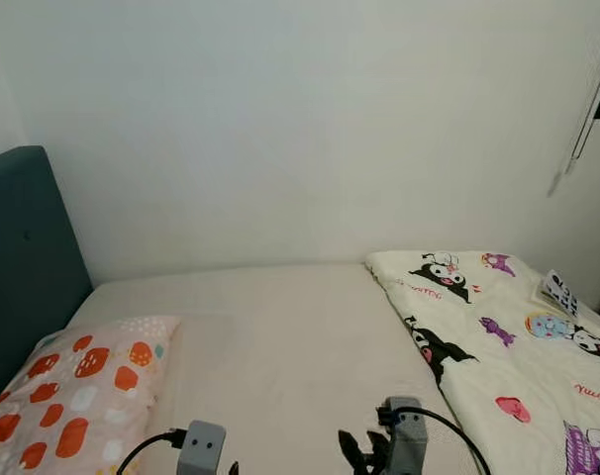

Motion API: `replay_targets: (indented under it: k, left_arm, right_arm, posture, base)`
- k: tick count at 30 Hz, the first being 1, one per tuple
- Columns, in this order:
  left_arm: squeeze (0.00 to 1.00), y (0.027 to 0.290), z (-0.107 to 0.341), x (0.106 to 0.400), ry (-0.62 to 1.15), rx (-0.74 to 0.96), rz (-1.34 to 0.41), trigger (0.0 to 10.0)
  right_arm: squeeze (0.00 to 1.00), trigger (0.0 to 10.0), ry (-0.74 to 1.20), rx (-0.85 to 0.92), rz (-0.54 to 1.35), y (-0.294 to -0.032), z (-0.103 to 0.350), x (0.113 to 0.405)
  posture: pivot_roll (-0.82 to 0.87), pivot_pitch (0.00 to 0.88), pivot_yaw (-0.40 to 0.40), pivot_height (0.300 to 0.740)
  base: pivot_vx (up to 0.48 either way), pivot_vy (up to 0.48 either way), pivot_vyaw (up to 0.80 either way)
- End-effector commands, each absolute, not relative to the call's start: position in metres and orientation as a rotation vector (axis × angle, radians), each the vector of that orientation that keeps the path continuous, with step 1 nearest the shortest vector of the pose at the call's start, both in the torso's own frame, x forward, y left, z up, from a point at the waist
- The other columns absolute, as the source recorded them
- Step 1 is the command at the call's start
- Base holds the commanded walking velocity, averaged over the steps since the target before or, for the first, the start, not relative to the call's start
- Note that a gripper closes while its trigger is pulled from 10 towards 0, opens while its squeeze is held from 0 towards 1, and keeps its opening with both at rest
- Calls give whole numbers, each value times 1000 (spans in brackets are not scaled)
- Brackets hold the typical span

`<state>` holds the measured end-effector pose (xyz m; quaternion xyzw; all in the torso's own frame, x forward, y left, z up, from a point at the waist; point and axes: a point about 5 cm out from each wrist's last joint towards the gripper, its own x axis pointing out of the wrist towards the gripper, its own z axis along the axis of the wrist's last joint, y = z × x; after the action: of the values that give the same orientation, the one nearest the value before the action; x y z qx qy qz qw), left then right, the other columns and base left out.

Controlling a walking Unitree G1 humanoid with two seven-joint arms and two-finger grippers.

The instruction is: Clean up the room

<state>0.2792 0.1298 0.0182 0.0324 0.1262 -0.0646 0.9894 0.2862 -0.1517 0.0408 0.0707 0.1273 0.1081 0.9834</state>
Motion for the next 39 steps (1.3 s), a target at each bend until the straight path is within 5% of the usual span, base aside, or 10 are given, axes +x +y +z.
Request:
replay_targets:
  k: [1, 10, 17, 23, 29, 39]
  left_arm:
    - [0, 125, 18, 279, 257, 58, -148, 10000]
    - [0, 141, 20, 272, 230, 35, -119, 10000]
    - [0, 174, 27, 257, 176, -52, 87, 10000]
    - [0, 186, 30, 253, 155, -45, 193, 10000]
    - [0, 180, 39, 258, 109, -9, 205, 10000]
    - [0, 158, 50, 267, 45, -19, 105, 10000]
  right_arm:
    - [0, 10000, 269, 82, 242, -153, 37, 282]
    - [0, 10000, 265, 9, 273, -158, 36, 271]
    - [0, 10000, 231, -145, 281, -139, 22, 246]
    - [0, 10000, 220, -112, 200, -142, 20, 242]
    - [0, 10000, 73, -128, 50, -174, 43, 244]
    - [0, 10000, 21, -48, -53, -189, 53, 248]
  posture:
    - [-40, 104, -9, 740]
    - [-13, 85, -50, 740]
    - [25, 77, -76, 740]
    - [63, 77, -95, 740]
    - [38, 39, -60, 740]
    - [-13, 29, -56, 740]
  base:
    - [0, 0, 0]
    - [0, 0, 0]
    - [0, 0, 0]
    - [0, 0, 0]
    - [0, 0, 0]
    - [0, 0, 0]
